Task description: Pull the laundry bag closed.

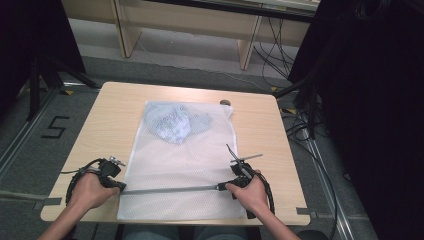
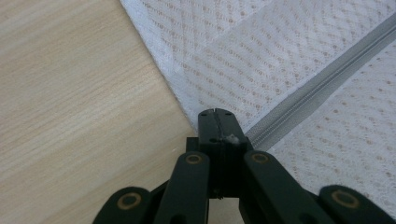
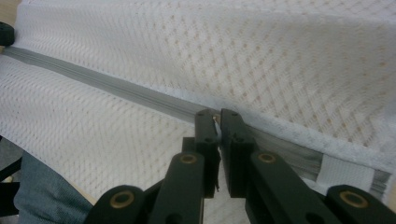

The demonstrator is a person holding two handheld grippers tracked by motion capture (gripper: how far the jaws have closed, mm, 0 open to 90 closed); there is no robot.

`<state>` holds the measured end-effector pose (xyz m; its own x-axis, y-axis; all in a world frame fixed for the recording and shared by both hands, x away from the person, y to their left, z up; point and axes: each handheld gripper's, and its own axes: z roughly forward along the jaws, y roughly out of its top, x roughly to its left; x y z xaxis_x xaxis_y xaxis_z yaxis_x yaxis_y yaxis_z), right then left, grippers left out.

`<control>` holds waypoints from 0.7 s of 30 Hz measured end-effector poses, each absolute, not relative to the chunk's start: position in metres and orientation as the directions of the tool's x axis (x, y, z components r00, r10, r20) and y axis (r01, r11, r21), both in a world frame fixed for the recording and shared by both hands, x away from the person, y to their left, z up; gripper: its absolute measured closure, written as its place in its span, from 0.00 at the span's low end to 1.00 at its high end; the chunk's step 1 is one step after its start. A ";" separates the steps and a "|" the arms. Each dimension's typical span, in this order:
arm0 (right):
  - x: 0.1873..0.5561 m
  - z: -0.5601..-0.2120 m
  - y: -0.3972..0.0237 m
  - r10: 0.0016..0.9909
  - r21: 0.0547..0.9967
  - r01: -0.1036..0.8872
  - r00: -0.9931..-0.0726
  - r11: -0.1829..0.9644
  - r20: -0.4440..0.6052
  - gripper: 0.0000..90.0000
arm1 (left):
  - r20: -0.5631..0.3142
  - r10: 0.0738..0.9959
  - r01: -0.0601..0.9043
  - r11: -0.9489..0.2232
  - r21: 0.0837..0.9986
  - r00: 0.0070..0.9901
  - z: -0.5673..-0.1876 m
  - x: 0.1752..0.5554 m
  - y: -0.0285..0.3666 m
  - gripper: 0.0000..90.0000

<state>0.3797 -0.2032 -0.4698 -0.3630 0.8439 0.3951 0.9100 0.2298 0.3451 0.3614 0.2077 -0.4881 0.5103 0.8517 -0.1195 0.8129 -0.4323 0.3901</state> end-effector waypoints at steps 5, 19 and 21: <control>0.380 -0.470 -0.209 0.849 0.339 0.913 -0.355 0.225 0.393 0.97 | -0.119 0.852 0.813 -0.432 0.389 0.510 -0.488 0.361 0.207 1.00; 0.378 -0.470 -0.225 0.859 0.346 0.917 -0.334 0.200 0.389 0.97 | -0.116 0.853 0.813 -0.432 0.390 0.509 -0.488 0.361 0.207 1.00; 0.378 -0.470 -0.228 0.860 0.332 0.922 -0.329 0.201 0.390 0.97 | -0.114 0.853 0.812 -0.433 0.391 0.509 -0.488 0.361 0.207 1.00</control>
